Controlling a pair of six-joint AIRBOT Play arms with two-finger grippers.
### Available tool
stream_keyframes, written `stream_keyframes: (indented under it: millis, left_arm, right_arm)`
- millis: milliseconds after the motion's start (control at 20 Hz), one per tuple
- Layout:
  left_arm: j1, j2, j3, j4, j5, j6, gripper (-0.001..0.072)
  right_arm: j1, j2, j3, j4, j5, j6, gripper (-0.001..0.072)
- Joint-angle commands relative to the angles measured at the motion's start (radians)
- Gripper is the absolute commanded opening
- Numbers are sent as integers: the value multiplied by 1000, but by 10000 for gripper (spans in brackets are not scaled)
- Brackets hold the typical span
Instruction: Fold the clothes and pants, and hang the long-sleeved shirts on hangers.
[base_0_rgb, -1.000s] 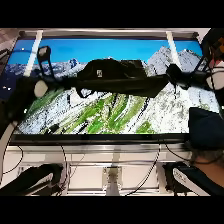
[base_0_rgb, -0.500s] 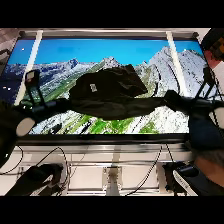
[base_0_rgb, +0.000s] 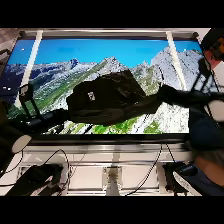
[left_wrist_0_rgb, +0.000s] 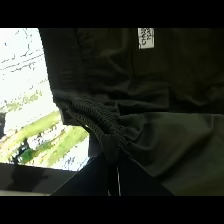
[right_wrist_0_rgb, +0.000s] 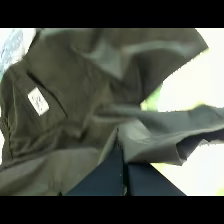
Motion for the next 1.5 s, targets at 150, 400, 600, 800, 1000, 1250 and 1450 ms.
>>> stream_keyframes:
  millis: [150, 400, 600, 800, 1000, 1250, 1450]
  left_arm:
    - [27, -142, -3, 143, 219, -126, 11]
    - [208, -207, -3, 179, 377, -263, 11]
    - [226, -250, -3, 178, 433, -320, 12]
    - [226, -355, -3, 178, 620, -505, 13]
    - [226, -458, -2, 178, 774, -637, 13]
    - [263, -470, 2, 178, 896, -682, 12]
    - [300, -475, 2, 178, 889, -684, 11]
  right_arm:
    - [3, -423, 354, 2, -146, -116, 3]
    - [-3, -617, 522, 5, -188, -106, 2]
    - [-10, -707, 585, 7, -223, -32, 2]
    - [-10, -758, 586, 7, -289, 62, 2]
    - [-12, -791, 586, -3, -362, 167, 2]
    - [-49, -802, 586, -4, -385, 274, 2]
    - [-79, -805, 586, -3, -388, 315, 2]
